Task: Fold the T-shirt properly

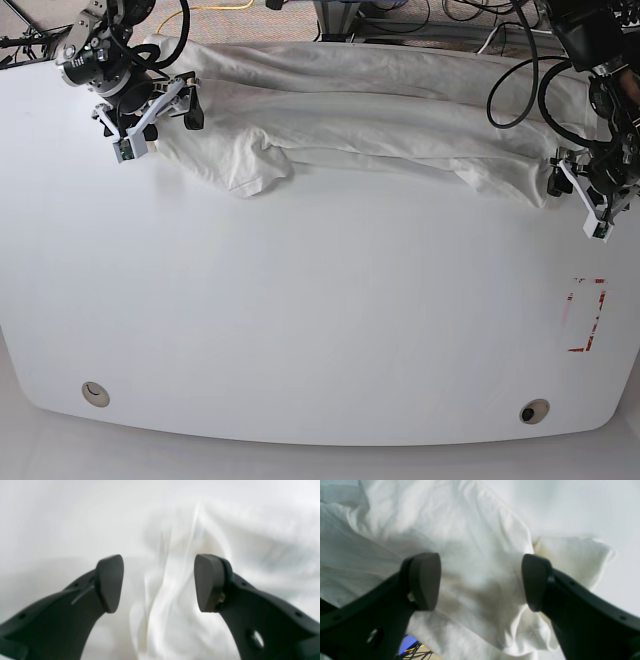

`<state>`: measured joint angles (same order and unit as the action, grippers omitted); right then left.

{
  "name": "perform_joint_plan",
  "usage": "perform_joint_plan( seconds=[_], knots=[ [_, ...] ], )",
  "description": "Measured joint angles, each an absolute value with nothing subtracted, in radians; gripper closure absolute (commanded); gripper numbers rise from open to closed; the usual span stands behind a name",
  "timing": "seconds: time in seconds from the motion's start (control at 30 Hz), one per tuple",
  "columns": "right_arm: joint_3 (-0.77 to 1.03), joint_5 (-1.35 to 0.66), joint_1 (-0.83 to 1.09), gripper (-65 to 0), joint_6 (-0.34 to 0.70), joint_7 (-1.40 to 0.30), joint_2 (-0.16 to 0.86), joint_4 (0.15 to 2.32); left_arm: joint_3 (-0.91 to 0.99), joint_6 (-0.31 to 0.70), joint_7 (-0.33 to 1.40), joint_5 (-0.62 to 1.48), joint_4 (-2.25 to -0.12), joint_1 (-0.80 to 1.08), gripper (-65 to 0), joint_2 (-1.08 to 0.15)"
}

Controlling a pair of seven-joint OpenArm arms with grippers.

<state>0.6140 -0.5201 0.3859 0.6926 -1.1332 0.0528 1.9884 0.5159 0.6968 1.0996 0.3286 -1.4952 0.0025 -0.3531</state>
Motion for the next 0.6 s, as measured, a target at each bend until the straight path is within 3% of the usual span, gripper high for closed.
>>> perform_joint_plan(
  seconds=[0.6],
  knots=[
    [0.614,-0.521,0.389,-48.0,0.693,-1.133,0.036,1.988,0.459,0.697,1.113,0.330,-1.483,0.002,-40.7,-0.345]
  ],
)
